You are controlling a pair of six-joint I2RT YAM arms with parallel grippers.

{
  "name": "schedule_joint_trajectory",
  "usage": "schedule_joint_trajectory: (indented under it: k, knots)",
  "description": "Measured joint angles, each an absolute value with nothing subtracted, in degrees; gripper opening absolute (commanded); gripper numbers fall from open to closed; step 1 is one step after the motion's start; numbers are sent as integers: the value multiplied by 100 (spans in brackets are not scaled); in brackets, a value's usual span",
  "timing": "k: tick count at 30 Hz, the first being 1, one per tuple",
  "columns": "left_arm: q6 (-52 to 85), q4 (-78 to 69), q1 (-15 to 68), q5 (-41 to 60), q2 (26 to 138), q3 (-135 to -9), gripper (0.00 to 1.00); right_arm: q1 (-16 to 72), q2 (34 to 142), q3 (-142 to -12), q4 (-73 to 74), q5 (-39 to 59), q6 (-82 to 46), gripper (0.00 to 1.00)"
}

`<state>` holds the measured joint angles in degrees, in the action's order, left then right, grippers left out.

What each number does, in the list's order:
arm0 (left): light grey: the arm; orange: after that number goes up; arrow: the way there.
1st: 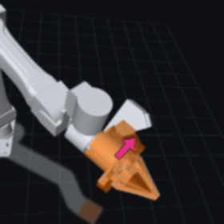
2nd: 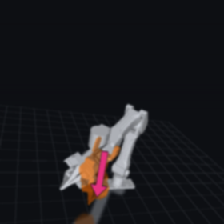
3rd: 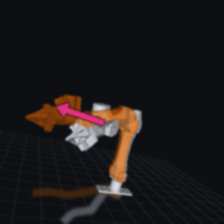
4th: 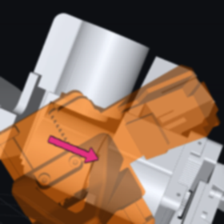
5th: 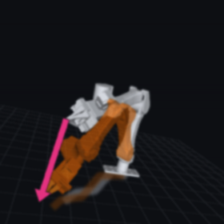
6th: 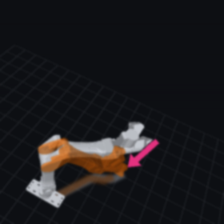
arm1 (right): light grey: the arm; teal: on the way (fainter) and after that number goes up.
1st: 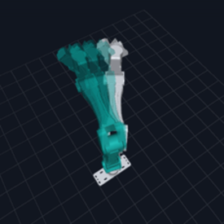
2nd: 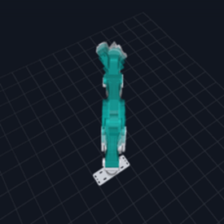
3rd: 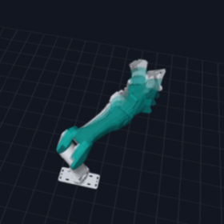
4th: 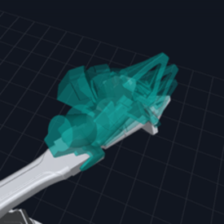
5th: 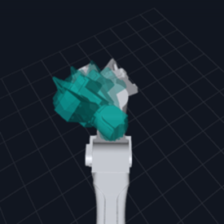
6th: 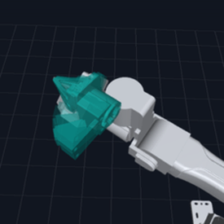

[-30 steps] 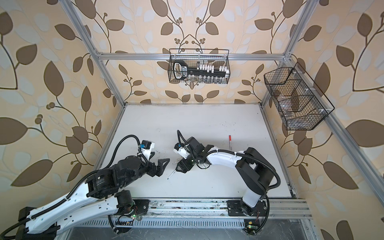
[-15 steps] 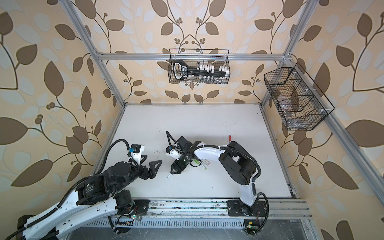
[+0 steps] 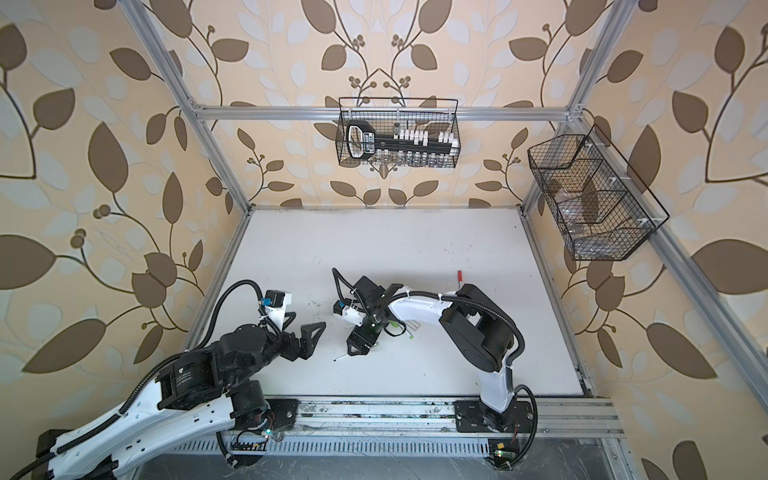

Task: Insert the pens into the pen caps
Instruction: 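Grasp the white marker with dark green tip with the right gripper and lift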

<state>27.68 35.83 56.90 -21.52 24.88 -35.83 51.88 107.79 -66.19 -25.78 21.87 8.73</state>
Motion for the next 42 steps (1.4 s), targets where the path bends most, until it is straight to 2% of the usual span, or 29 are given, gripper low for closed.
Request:
schedule_joint_trajectory:
  k: [8,14,23,30,34,42]
  knots:
    - [2766,3494,5690,-2150,2740,-3579,99,5721,10326,-6104,-2624,1007,1015,75]
    - [2764,3446,5690,-2152,2738,-3579,99,6141,10333,-6123,-2908,108,996,53]
    - [2718,3605,5690,-2163,2552,-3581,99,6676,10499,-6386,-3304,-115,711,11]
    - [2652,3673,5690,-2187,2543,-3612,99,6659,10516,-6396,-3323,3,316,5]
    - [2567,3634,5690,-2200,2563,-3684,99,6453,10344,-6128,-3026,272,-40,4]
    - [2445,3297,5690,-2067,3395,-3763,99,5177,9216,-4871,-2467,786,-834,2]
